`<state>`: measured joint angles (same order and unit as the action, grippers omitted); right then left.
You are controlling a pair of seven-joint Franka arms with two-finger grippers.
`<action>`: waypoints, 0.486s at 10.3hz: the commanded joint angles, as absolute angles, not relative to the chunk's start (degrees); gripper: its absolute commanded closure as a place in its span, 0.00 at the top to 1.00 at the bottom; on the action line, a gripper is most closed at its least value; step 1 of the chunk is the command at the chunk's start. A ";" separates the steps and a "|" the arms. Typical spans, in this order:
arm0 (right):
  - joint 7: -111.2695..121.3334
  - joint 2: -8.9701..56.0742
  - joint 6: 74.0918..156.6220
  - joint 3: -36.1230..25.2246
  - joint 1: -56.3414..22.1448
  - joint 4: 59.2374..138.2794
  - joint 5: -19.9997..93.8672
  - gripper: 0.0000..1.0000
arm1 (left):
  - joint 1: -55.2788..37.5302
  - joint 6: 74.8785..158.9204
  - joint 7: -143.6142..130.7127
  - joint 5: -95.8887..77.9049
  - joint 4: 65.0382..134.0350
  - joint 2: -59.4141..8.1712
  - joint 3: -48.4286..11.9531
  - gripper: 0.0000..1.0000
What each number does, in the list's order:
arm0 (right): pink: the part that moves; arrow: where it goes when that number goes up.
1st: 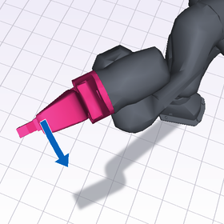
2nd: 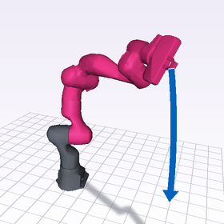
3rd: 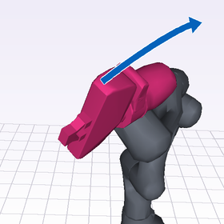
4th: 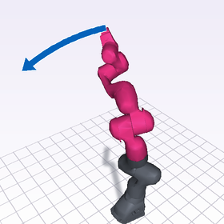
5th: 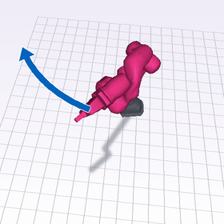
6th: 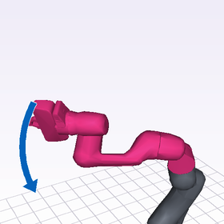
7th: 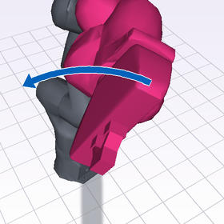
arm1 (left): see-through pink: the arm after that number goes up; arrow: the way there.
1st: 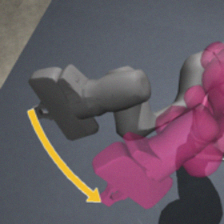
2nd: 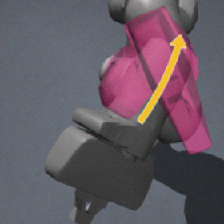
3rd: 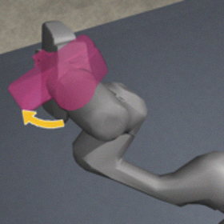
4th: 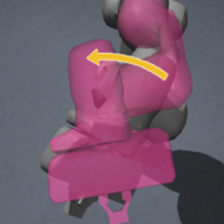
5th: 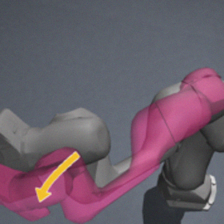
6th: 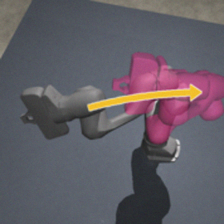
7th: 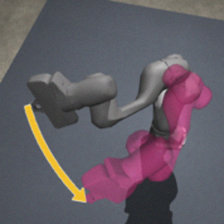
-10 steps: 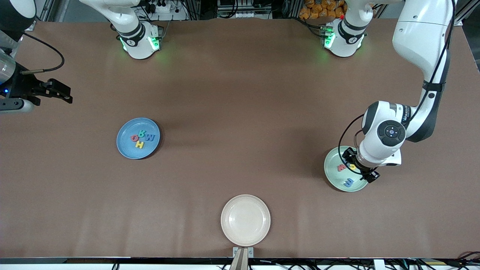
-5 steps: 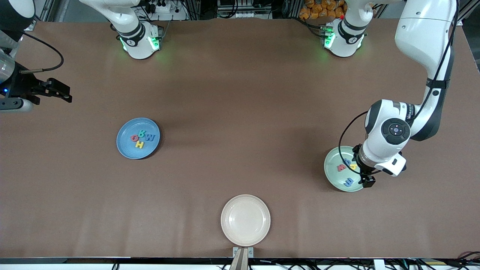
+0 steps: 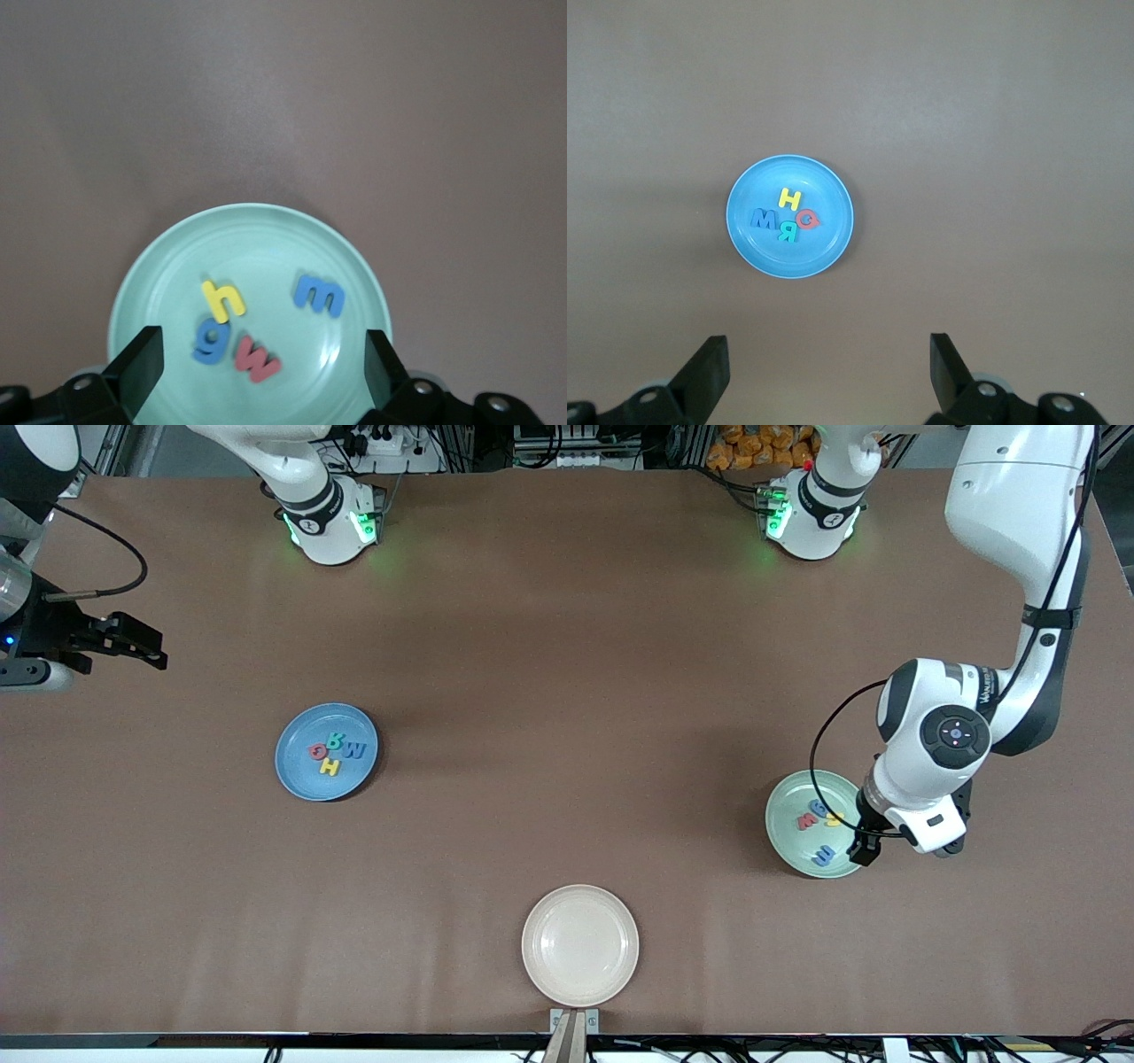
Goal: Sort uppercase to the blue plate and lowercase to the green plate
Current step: 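Lower the blue m onto the green plate and open the left gripper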
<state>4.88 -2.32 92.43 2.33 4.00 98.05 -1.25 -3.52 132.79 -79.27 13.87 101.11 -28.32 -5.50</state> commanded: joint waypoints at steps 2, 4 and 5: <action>4.22 -3.25 92.99 2.37 3.87 99.40 -1.58 1.00 | -1.84 128.50 -56.77 6.98 105.98 -21.55 -7.91 1.00; 4.22 -3.25 92.99 2.46 3.87 99.32 -1.50 1.00 | -2.89 124.91 -46.10 4.49 106.70 -18.30 -7.82 1.00; 4.22 -3.25 93.08 2.37 3.87 99.32 -1.41 1.00 | -3.51 123.85 -42.57 4.05 106.79 -16.28 -7.82 1.00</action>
